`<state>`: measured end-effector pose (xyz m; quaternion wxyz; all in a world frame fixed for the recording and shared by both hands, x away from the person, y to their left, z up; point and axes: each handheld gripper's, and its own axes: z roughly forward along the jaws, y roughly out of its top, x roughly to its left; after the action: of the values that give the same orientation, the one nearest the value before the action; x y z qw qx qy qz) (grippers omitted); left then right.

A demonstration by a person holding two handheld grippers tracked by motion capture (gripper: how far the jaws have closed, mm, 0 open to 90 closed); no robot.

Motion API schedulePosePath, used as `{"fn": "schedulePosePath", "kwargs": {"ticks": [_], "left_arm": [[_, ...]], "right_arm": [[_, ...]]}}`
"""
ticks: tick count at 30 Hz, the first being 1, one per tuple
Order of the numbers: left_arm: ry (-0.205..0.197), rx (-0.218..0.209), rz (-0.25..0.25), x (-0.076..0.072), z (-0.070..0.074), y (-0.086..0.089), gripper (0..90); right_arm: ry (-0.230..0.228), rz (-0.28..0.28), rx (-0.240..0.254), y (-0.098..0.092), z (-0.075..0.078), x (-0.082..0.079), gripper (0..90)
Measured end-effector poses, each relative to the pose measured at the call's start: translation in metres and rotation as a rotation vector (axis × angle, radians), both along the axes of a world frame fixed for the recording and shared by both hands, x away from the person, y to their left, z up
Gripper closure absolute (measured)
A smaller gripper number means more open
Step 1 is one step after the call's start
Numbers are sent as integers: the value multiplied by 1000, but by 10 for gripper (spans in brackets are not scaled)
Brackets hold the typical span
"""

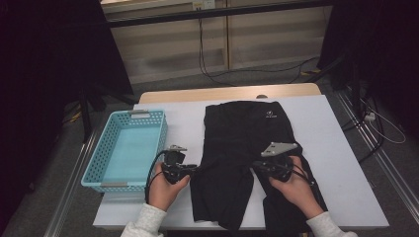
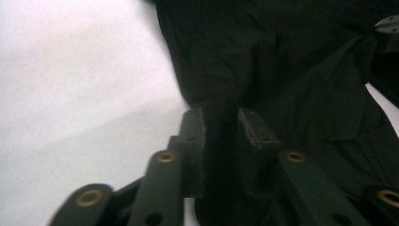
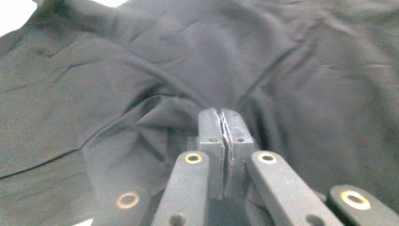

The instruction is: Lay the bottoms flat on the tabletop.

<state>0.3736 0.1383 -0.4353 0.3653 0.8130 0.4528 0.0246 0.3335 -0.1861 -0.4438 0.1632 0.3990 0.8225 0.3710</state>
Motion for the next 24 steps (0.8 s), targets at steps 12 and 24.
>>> {"fn": "schedulePosePath", "kwargs": {"ticks": [12,24], "left_arm": [[12,0,-22,-1,-6,-3,578],[-45,-47,-33,-3,5,0,547]], "right_arm": [[24,-93,-37,-35,-11,-2,887],[-48,14,8,-3,14,-16,712]]}}
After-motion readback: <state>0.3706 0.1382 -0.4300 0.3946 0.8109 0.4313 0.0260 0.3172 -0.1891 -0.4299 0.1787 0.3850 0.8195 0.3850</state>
